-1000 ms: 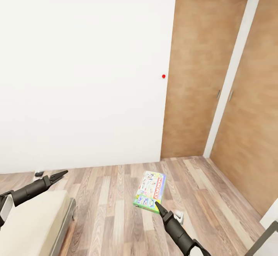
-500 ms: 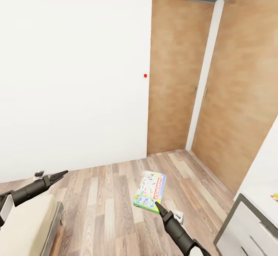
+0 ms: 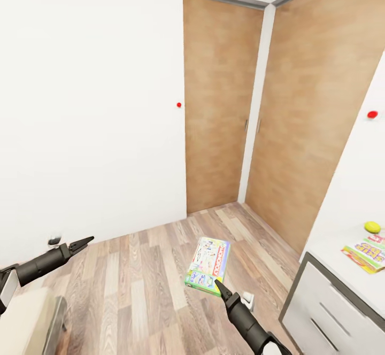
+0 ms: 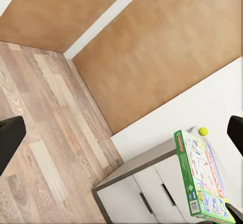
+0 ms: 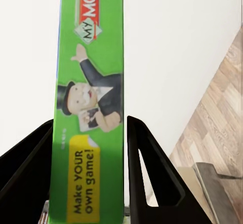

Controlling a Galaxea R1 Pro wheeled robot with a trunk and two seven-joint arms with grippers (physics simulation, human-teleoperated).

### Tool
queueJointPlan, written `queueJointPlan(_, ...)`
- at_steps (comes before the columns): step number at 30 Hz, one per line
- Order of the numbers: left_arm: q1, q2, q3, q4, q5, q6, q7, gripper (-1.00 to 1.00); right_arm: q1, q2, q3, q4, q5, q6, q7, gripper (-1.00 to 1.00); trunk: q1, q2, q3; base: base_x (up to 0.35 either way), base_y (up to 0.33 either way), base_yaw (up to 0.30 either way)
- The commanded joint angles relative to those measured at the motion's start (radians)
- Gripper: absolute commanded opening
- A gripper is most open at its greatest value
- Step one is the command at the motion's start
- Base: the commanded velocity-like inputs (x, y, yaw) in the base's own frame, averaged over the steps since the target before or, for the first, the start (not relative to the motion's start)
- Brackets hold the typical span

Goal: Put all the toys in the child's room - the three board games (two on the bed and one on the table), the two jigsaw puzzles on the table, and the tennis ball on the table - inside the toy box on the table in the child's room.

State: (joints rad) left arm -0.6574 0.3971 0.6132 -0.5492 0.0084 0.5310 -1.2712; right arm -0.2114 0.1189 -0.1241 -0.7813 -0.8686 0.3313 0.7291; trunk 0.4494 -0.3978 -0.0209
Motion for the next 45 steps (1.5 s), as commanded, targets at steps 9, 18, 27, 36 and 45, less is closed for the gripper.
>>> queueJointPlan(9,-0.001,0.000,0.002,0.000,0.001,0.010,-0.003,1.00,-0.001,0.002,-0.003,0.000,-0.007,0.009,0.003,-1.00,0.001,-0.002,-0.002,0.001,0.005,-0.279)
queueJointPlan(18,-0.001,0.000,0.002,0.000,0.001,0.010,-0.003,1.00,-0.002,0.002,-0.003,0.000,-0.007,0.009,0.003,-1.00,0.001,-0.002,-0.002,0.000,0.105,-0.279)
queueJointPlan(27,-0.001,0.000,0.002,0.000,0.001,0.010,-0.003,1.00,-0.001,0.002,-0.003,0.000,-0.007,0.000,0.003,-1.00,0.001,-0.002,-0.002,0.010,0.058,-0.279)
queueJointPlan(36,-0.001,0.000,0.002,0.000,0.001,0.010,-0.002,1.00,-0.002,0.002,-0.003,0.000,-0.006,-0.006,0.003,-1.00,0.001,-0.002,-0.002,0.135,0.145,-0.279)
queueJointPlan(45,-0.001,0.000,0.002,0.000,0.000,0.010,-0.002,1.00,-0.001,0.002,-0.003,0.000,-0.006,-0.006,0.003,-1.00,0.001,-0.002,-0.002,0.159,0.094,-0.279)
